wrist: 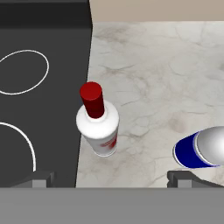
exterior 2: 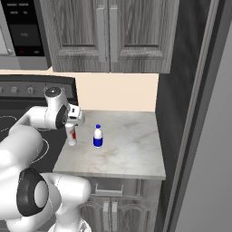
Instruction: Place the drinks on the dining counter in a tight cluster.
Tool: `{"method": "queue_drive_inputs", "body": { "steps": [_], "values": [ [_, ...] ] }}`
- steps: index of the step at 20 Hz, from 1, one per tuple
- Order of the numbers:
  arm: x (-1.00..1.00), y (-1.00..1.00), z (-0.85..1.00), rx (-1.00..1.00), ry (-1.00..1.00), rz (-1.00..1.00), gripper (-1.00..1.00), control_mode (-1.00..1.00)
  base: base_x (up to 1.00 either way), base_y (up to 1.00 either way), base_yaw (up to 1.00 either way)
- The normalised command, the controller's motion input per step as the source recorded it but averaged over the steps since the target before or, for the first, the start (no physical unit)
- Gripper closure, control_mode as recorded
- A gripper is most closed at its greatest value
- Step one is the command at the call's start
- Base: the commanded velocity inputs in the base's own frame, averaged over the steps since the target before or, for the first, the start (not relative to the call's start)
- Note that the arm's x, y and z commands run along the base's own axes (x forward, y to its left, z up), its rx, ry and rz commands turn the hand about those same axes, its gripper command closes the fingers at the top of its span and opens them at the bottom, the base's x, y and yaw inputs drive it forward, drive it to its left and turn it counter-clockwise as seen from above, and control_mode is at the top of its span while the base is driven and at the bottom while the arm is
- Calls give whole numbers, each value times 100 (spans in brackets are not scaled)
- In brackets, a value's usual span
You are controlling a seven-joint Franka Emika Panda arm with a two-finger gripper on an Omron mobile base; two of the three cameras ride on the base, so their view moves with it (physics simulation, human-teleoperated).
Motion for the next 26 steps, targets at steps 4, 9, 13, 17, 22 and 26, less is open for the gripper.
{"method": "queue_drive_inputs", "body": {
  "steps": [4,9,13,17,22,26],
  "values": [
    [16,4,-7,0,0,4,-100,-100,0,0,0],
    [0,9,-4,0,0,6,-100,-100,0,0,0],
    [0,16,-6,0,0,4,-100,-100,0,0,0],
    [5,14,-21,0,0,3,-100,-100,0,0,0],
    [17,0,-5,0,0,0,-100,-100,0,0,0],
    [32,0,-11,0,1,0,-100,-100,0,0,0]
  ]
}}
